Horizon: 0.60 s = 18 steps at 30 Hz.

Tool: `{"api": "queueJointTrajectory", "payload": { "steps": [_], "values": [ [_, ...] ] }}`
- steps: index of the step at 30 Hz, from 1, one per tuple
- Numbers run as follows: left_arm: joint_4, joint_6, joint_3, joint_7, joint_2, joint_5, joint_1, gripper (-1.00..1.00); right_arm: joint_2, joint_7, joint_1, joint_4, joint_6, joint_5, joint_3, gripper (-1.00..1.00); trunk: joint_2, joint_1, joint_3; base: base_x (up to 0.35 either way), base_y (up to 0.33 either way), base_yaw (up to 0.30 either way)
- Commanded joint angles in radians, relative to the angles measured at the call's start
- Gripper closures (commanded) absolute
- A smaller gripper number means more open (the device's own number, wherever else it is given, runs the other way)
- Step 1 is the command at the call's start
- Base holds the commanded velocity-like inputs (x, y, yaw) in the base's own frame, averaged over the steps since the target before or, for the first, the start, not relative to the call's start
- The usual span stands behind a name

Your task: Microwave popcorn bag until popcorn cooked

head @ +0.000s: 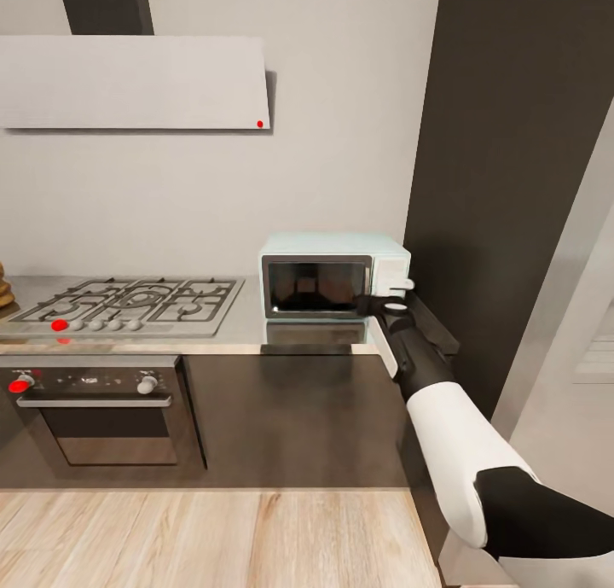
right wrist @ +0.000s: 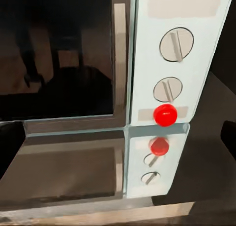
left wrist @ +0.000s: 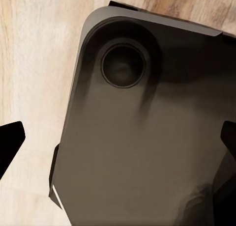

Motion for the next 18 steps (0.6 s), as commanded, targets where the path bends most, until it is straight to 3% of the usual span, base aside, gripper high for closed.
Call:
{"api": "queueJointTrajectory", "payload": {
  "steps": [1, 9, 18],
  "values": [
    [-0.001, -0.001, 0.004, 0.001, 0.0, 0.001, 0.001, -1.0, -0.002, 0.018, -0.001, 0.003, 0.006, 0.002, 0.003, -1.0, -0.001, 0.0, -0.001, 0.0, 0.0, 0.0],
    [-0.001, -0.001, 0.004, -0.001, 0.0, 0.001, 0.001, -1.0, -0.005, 0.057, -0.001, 0.01, 0.006, 0.007, 0.003, -1.0, -0.001, 0.0, -0.001, 0.01, 0.0, 0.0],
    [-0.001, -0.001, 0.003, -0.002, 0.0, 0.0, 0.0, -1.0, -0.007, 0.057, -0.001, 0.012, 0.006, 0.006, 0.003, -1.0, -0.001, 0.0, -0.001, 0.19, 0.0, 0.0]
  ]
}}
